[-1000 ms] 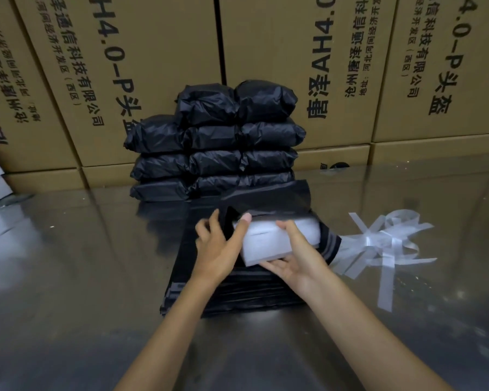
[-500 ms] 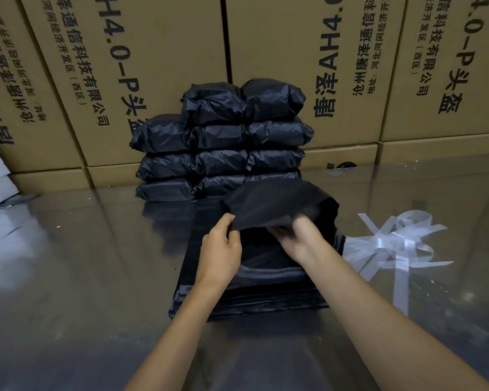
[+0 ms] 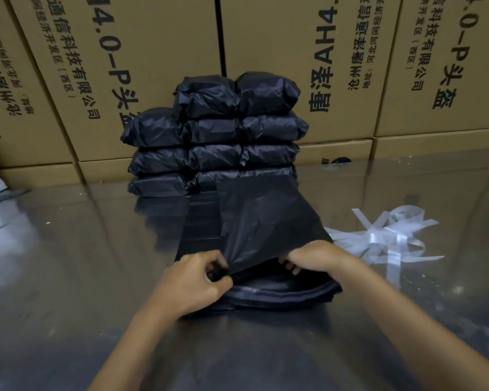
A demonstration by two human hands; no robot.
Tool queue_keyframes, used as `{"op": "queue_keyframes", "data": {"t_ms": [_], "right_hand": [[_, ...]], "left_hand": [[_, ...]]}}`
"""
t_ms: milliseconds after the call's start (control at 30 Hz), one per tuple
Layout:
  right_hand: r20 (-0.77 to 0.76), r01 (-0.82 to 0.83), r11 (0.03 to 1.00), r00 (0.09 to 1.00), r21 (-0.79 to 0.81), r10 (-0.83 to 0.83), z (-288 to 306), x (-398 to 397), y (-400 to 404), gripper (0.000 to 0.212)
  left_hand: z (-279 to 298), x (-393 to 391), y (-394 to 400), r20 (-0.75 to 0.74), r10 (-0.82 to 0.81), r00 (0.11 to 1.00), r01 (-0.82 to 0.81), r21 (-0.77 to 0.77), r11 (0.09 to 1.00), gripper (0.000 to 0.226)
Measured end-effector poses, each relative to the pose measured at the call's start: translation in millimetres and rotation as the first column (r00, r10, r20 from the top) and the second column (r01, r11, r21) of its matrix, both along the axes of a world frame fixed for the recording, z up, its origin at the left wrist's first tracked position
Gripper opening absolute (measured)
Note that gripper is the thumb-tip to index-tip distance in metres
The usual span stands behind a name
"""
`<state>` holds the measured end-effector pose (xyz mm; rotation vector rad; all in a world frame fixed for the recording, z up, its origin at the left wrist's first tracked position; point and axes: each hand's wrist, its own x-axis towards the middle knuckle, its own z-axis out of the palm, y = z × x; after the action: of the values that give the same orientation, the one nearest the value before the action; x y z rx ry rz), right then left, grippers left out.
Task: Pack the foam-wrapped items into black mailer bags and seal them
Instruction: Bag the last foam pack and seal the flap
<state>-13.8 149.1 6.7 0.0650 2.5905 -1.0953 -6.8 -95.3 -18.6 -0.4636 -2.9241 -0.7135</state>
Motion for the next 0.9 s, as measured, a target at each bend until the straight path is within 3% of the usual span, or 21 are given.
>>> {"op": "queue_keyframes", "data": {"t_ms": [67, 133, 200, 233, 267, 300, 333, 400, 467, 533, 600, 667, 800, 900], "right_hand": [[-0.028, -0.245, 0.97, 0.969, -0.009, 0.244, 27, 27, 21, 0.02], [-0.102, -0.321, 0.934, 0.946, -0.156, 0.308, 60, 43, 35, 0.019], [-0.358, -0.107, 0.955, 0.934, -0.278, 0.001, 78, 27, 42, 0.026], [-0.5, 0.064, 0.954, 0.84, -0.292, -0.209, 83, 8, 44, 0.026], [-0.594, 0.193, 0.94, 0.734, -0.282, -0.329, 83, -13, 44, 0.018], [-0.632, 0.255, 0.933, 0.686, -0.254, -0.36, 79, -32, 41, 0.016], [-0.607, 0.264, 0.943, 0.722, -0.204, -0.333, 69, -50, 38, 0.044], [-0.425, 0.194, 0.962, 0.867, -0.192, -0.26, 35, -78, 36, 0.093], [-0.307, 0.139, 0.973, 0.932, -0.185, -0.192, 2, -94, 34, 0.113], [-0.308, 0.144, 0.985, 0.937, -0.099, -0.168, -20, -104, 39, 0.132], [-0.325, 0.137, 0.99, 0.936, -0.029, -0.139, -26, -107, 46, 0.147], [-0.371, 0.135, 0.991, 0.921, 0.019, -0.118, -35, -105, 51, 0.151], [-0.451, 0.157, 0.987, 0.88, -0.023, -0.151, -48, -102, 50, 0.124], [-0.476, 0.124, 0.988, 0.866, -0.092, -0.153, -48, -97, 47, 0.113]], "left_hand": [[13, -9, -10, 0.021, -0.027, 0.999, 0.023, 0.167, 0.986, 0.039], [31, -28, -6, -0.124, 0.059, 0.991, -0.026, 0.258, 0.966, 0.046], [50, -56, 14, -0.218, 0.123, 0.968, -0.043, 0.341, 0.939, 0.038], [58, -73, 28, -0.176, 0.111, 0.978, -0.038, 0.374, 0.927, 0.041], [64, -88, 42, -0.078, 0.066, 0.995, -0.031, 0.384, 0.923, 0.059], [66, -103, 55, 0.035, 0.012, 0.999, -0.024, 0.39, 0.92, 0.084], [62, -115, 65, 0.146, -0.025, 0.989, -0.033, 0.379, 0.925, 0.105], [38, -132, 77, 0.315, -0.059, 0.947, -0.048, 0.323, 0.945, 0.122], [8, -140, 80, 0.387, -0.094, 0.917, -0.06, 0.368, 0.928, 0.122], [-10, -145, 75, 0.354, -0.111, 0.929, -0.046, 0.405, 0.913, 0.119], [-17, -147, 65, 0.345, -0.132, 0.929, 0.023, 0.303, 0.953, 0.126], [-26, -145, 57, 0.304, -0.132, 0.944, 0.071, 0.204, 0.976, 0.13], [-41, -137, 59, 0.158, -0.139, 0.978, 0.098, 0.241, 0.965, 0.103], [-38, -127, 62, 0.124, -0.153, 0.98, 0.115, 0.269, 0.956, 0.096]]}}
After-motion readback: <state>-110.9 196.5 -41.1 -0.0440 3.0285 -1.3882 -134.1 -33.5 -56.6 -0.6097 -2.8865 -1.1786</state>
